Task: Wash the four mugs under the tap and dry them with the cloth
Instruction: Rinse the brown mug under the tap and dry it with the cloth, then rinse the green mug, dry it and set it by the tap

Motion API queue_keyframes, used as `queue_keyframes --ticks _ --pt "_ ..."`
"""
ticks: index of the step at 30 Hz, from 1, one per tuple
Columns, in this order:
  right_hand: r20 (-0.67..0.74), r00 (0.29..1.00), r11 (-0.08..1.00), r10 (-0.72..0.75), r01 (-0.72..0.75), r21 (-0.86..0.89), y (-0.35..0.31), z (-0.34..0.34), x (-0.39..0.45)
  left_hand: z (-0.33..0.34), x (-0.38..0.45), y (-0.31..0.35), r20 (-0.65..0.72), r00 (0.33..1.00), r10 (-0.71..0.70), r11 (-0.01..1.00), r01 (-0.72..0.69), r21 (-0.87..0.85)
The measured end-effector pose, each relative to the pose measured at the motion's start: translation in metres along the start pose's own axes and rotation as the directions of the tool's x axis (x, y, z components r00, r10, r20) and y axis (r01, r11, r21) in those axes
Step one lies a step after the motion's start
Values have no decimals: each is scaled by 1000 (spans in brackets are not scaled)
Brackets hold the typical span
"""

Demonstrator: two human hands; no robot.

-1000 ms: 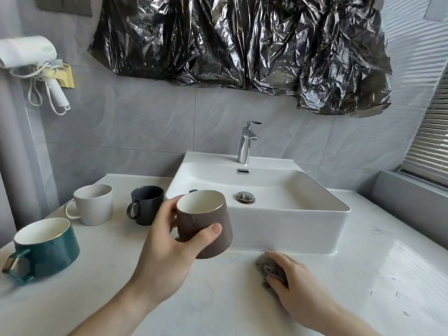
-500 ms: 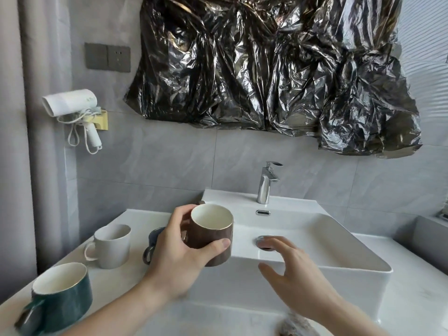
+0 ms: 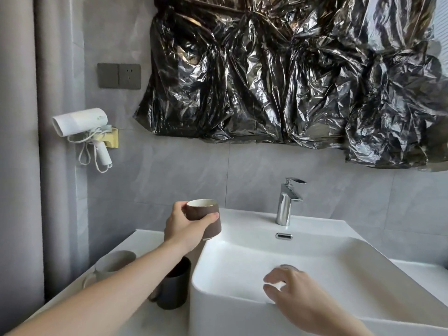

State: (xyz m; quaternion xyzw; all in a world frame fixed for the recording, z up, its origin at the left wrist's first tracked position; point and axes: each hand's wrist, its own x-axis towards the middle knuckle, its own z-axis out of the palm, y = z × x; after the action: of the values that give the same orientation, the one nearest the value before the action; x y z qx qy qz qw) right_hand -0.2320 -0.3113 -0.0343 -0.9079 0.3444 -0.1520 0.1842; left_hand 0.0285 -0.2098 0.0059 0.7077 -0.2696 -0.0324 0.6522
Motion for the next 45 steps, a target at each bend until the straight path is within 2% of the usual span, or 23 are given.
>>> queue_keyframes --ticks 4,9,18,25,31,38,41,45 --pt "18 999 1000 26 -26 1 -2 3 2 37 27 -8 -21 1000 2 996 0 91" --pt "13 999 998 51 -50 -41 -3 6 4 84 58 -1 46 999 20 980 -29 199" --pt "48 990 990 130 -132 43 -3 7 2 141 103 -9 77 997 3 973 -20 230" --pt "16 988 987 155 -156 51 -7 5 1 169 112 -21 18 1000 -1 983 -2 181" --pt "36 985 986 169 -169 7 -8 4 2 184 109 -20 -70 997 36 975 -20 222" --pt "25 983 984 180 -180 2 -8 3 0 163 98 -11 0 999 44 965 -43 259" --pt "3 989 989 148 -148 -28 -9 1 -4 127 75 2 66 995 77 973 -89 214" --pt "-121 988 986 100 -115 -120 -11 3 -15 49 17 14 181 976 123 962 -162 218"
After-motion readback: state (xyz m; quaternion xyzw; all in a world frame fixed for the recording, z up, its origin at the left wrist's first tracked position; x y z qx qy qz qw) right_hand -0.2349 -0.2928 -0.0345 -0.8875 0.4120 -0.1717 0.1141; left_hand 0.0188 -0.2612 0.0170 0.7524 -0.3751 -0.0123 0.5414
